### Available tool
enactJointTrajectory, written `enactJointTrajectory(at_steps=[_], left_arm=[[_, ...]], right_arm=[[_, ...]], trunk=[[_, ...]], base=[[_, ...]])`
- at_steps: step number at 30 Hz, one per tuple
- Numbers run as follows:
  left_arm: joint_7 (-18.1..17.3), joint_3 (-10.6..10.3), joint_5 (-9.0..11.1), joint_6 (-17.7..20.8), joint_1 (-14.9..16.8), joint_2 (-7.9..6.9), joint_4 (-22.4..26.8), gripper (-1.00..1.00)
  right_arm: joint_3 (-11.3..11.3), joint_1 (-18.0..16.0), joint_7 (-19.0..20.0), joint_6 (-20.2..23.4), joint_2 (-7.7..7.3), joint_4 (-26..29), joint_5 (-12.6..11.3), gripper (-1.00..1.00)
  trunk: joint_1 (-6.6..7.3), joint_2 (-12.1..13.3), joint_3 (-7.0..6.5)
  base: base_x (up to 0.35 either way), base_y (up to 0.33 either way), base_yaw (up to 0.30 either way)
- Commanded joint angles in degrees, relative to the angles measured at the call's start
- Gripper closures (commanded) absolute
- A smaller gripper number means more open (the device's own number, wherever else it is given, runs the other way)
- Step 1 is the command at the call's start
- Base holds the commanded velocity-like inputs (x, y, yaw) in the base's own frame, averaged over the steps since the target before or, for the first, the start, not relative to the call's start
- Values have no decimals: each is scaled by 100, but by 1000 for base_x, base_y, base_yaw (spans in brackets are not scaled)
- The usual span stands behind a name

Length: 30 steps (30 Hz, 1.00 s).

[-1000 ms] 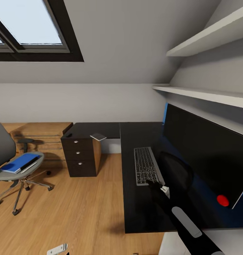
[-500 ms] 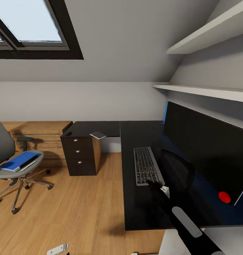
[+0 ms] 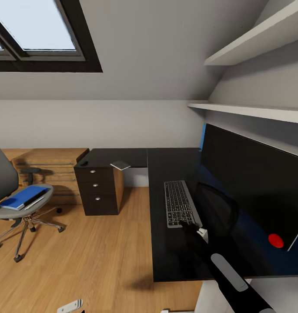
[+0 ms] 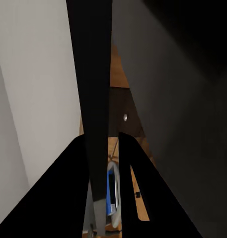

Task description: In the bedroom, organize the workspace by keeping the computer under the desk, ensuring the monitor is on the desk, placing the keyboard on the desk next to the monitor, placing the mouse on the desk next to the keyboard, moving the folder from the swivel chair onto the desk next to the mouse, stacking the notebook on top of the folder with the pen on top of the notebook, and positioning the swivel chair next to the desk.

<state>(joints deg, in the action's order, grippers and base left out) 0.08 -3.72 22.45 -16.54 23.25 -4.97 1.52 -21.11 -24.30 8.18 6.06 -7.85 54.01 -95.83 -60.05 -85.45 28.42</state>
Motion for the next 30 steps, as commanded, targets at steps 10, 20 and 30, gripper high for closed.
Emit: enactJointTrajectory(at_steps=[10,20,30], left_arm=[[12,-38,44,-17,4,-11,-20,-100],[18,-36,46,-16,4,-61,-20,-100],[11,-40,49,-16,4,-110,-20,-100]], right_arm=[[-20,-6,34,1,-3,-3,-67,100],[-24,-7,34,3,-1,-2,-67,100],[-25,-5,33,117,0,-5,-82,100]], trunk=[[0,-3,6],[0,-3,6],[0,-3,6]], base=[[0,-115,0],[0,-60,0],[0,-2,0]])
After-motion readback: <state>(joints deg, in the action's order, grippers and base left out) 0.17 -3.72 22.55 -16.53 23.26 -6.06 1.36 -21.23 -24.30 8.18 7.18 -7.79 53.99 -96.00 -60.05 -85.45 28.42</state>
